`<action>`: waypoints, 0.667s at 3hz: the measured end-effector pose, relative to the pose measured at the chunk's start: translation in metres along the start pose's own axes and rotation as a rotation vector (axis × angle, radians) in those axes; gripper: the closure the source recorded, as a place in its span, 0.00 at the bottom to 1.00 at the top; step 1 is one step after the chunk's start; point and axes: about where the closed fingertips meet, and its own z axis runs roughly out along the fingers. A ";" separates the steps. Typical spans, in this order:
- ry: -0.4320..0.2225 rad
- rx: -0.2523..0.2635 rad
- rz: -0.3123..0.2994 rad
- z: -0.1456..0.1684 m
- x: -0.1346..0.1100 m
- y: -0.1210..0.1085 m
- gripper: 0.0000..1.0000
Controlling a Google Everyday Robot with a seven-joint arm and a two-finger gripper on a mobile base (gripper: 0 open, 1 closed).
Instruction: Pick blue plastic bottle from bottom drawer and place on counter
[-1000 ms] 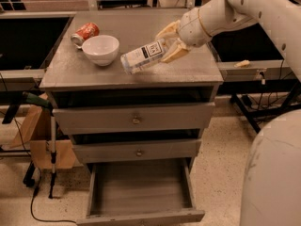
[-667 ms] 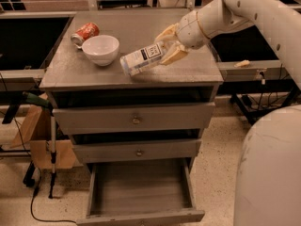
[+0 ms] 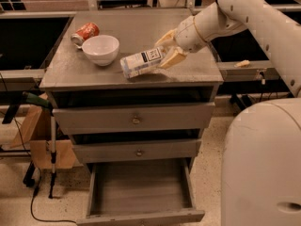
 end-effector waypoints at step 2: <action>-0.012 0.023 0.032 0.007 -0.011 -0.002 0.16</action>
Offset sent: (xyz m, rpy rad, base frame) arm 0.0071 -0.0111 -0.0100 0.0171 0.1524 -0.1338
